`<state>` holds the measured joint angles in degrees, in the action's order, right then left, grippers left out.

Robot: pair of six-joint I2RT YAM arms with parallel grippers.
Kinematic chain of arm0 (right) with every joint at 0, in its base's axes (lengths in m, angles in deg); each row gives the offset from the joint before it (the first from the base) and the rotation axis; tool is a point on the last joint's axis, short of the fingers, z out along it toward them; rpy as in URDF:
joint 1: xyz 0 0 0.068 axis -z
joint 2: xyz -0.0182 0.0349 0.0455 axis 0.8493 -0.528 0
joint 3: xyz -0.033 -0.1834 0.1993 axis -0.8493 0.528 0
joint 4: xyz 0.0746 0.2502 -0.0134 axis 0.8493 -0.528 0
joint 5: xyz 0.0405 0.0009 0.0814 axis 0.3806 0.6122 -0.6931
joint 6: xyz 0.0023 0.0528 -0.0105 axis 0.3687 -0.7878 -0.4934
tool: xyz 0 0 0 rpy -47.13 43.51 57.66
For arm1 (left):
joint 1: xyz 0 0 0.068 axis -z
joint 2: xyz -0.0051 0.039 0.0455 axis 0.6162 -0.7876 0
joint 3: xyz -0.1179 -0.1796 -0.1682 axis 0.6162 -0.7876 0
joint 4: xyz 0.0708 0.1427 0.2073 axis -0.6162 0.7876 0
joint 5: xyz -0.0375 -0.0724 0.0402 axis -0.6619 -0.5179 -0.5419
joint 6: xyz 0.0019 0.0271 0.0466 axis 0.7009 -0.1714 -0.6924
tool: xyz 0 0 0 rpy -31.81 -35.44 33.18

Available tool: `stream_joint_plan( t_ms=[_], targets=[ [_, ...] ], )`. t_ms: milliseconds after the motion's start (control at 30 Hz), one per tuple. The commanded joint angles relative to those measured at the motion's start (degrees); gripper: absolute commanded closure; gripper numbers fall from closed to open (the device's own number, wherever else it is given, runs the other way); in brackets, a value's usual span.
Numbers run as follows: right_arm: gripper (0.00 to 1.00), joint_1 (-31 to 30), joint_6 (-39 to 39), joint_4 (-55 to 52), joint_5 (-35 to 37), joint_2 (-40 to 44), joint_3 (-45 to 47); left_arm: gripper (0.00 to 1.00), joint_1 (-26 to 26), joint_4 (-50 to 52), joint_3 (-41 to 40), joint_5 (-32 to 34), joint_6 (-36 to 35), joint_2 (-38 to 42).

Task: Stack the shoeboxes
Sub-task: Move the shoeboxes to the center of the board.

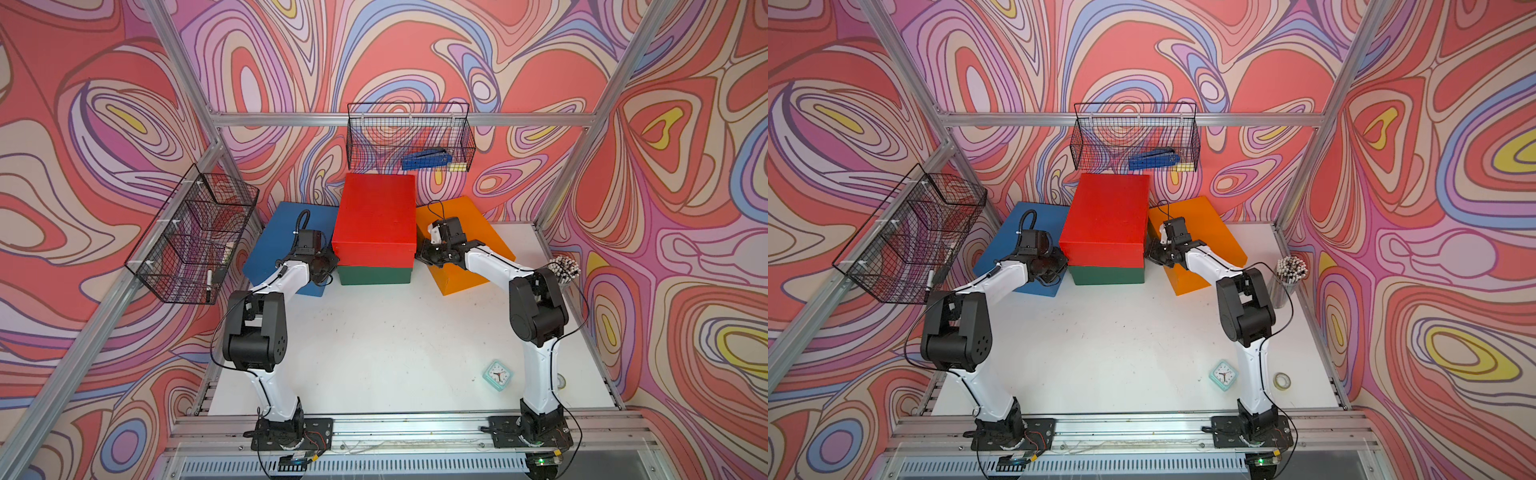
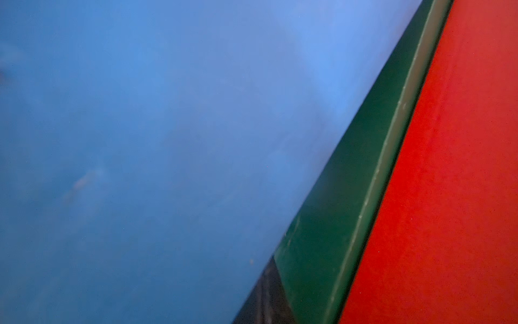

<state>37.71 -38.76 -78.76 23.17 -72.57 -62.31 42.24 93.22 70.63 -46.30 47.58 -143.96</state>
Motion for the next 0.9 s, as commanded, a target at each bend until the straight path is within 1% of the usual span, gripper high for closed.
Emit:
stream_joint_plan(
  t_ms=[0,100,200,467,700,867],
  targets=[
    [1.0,-0.4,-1.3,4.7,-5.4,-1.7,2.6,1.0,2.5,-2.0,0.6,-3.4,1.3,0.4],
    [1.0,-0.7,-3.1,7.7,-6.2,0.5,6.6,1.0,3.3,-1.3,0.0,-4.3,1.1,1.5],
    [1.0,-1.5,-3.4,8.6,-6.3,2.8,9.9,1.0,3.7,-1.3,-2.7,-4.2,1.1,4.1],
    [1.0,-4.9,-3.7,11.2,-4.5,10.3,20.6,1.0,3.8,-1.6,-14.7,-1.4,1.1,15.8],
    [1.0,-7.2,-4.0,12.6,-2.1,17.7,28.8,1.0,3.8,-1.0,-22.5,0.3,0.9,24.6],
    [1.0,-8.2,-4.0,12.4,0.0,23.0,33.0,1.0,3.8,-0.5,-27.5,1.6,1.1,29.7]
  ],
)
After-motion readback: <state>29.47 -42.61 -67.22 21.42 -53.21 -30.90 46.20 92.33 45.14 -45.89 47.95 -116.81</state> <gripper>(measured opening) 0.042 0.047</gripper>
